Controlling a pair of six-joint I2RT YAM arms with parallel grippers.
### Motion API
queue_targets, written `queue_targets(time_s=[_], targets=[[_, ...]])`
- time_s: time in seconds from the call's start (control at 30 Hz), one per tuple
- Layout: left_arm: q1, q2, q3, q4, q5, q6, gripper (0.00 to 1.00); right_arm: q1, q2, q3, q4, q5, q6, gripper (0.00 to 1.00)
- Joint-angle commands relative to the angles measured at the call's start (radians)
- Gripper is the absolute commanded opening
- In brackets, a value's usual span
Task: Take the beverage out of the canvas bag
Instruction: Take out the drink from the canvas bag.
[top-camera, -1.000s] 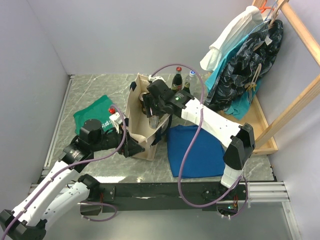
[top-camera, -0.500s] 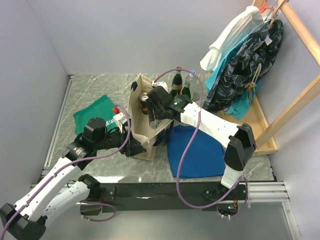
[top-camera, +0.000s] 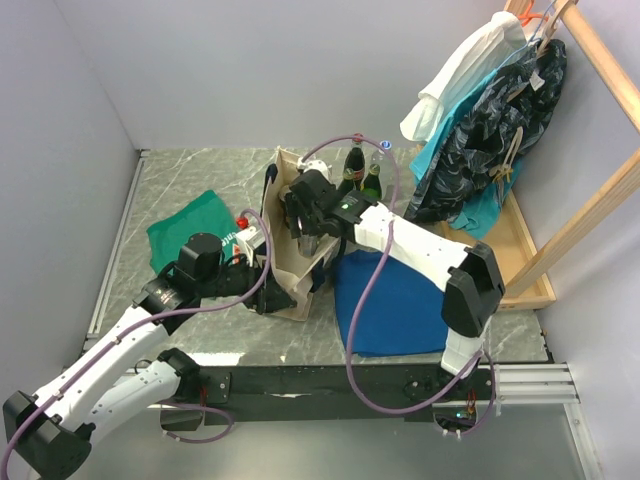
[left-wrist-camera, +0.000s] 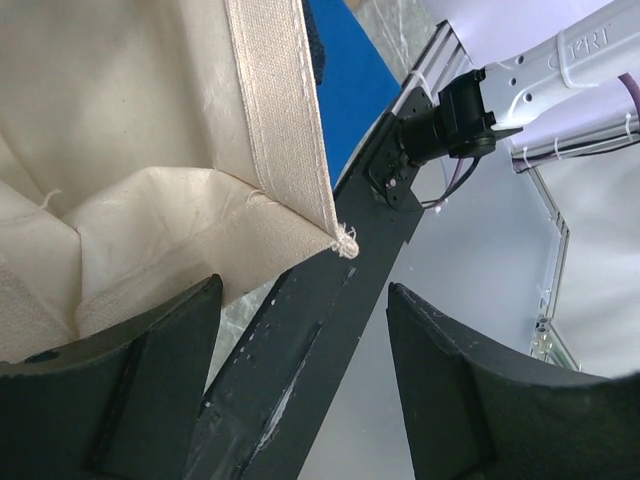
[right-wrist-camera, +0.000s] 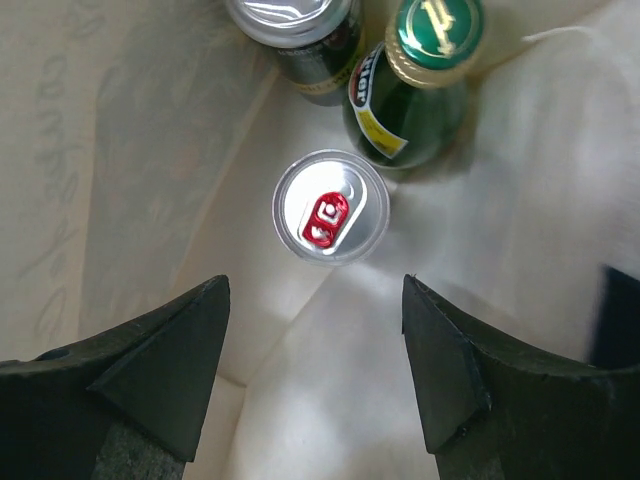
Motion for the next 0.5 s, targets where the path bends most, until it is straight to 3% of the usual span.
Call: queue_targets(time_s=[0.0,0.47], targets=[[-0.021,-0.001,0.009,-0.099,0.006,0.004,0.73,0.0,0.051,0.066,0.016,0.006,-0.013,0.76],[-0.029,0.002,0.006,-0.098,0.004,0.004,0.73,-0.015,0.118,0.092,0.034,0.024,-0.026,0.76]])
